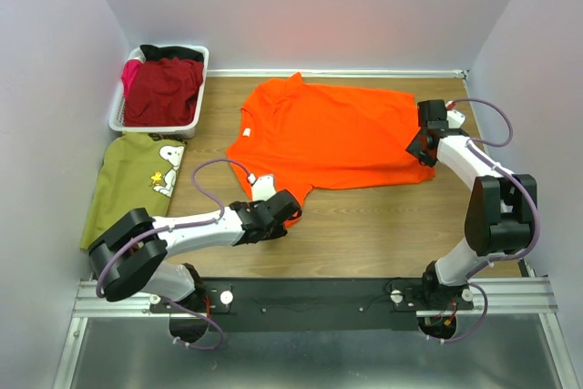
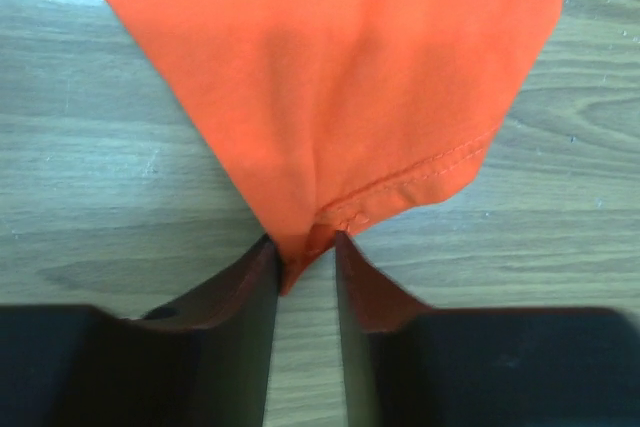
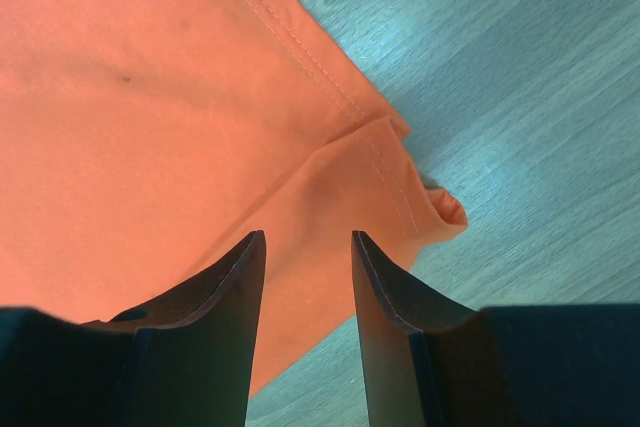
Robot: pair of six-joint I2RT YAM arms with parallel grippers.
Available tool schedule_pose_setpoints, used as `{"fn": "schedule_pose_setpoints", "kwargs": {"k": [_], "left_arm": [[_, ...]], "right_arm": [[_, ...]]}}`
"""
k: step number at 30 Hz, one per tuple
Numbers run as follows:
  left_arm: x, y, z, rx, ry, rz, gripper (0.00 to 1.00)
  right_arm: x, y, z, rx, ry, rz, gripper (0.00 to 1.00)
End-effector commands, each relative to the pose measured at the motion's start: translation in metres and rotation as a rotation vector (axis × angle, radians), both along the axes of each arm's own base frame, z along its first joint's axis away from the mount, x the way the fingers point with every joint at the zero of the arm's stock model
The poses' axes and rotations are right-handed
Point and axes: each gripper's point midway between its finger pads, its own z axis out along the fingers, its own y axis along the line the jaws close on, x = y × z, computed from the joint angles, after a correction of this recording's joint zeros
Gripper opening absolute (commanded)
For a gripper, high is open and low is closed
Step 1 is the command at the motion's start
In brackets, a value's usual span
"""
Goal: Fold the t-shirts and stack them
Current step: Grap the side of the flattened tshirt closest away from the robot with both arms
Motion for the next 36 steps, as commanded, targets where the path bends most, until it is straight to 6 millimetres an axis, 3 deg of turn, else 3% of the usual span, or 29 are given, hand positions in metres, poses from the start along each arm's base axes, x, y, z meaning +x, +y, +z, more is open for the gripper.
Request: {"fn": "schedule_pose_setpoints", "kwargs": {"k": [1,6,10,13,18,22,27,36], "left_arm": [[0.002,0.003,-0.012,0.043,0.005,0.001,0.28],[0.005,0.006,-0.007,0.045,-0.009,0.017,0.00],[0.008,0.018,0.010,0.074,-0.033,0.067,0.00],[0.021,0.020,0.046,0.030,-0.119,0.133,0.00],[0.049,0.047,0.126,-0.044,-0.335,0.315,0.00],[0.073,0.075,0.160,-0.048,-0.442,0.430,0.00],[0.090,0.091,0.167,0.003,-0.482,0.476,0.00],[0.111,0.086,0.173,0.018,-0.513,0.449,0.00]], "right_arm": [[-0.002,0.004,-0.007,0.003,0.010,0.014,0.48],[-0.001,0.004,-0.005,0.001,0.006,0.014,0.48],[-0.004,0.003,-0.004,0.001,0.004,0.010,0.48],[-0.007,0.004,-0.004,0.003,0.003,0.014,0.48],[-0.024,0.004,-0.007,0.004,0.015,0.023,0.49],[-0.040,0.001,-0.009,-0.010,0.022,0.026,0.50],[-0.059,0.000,-0.017,-0.013,0.047,0.044,0.50],[-0.095,0.019,-0.046,0.072,0.125,0.105,0.50]]}}
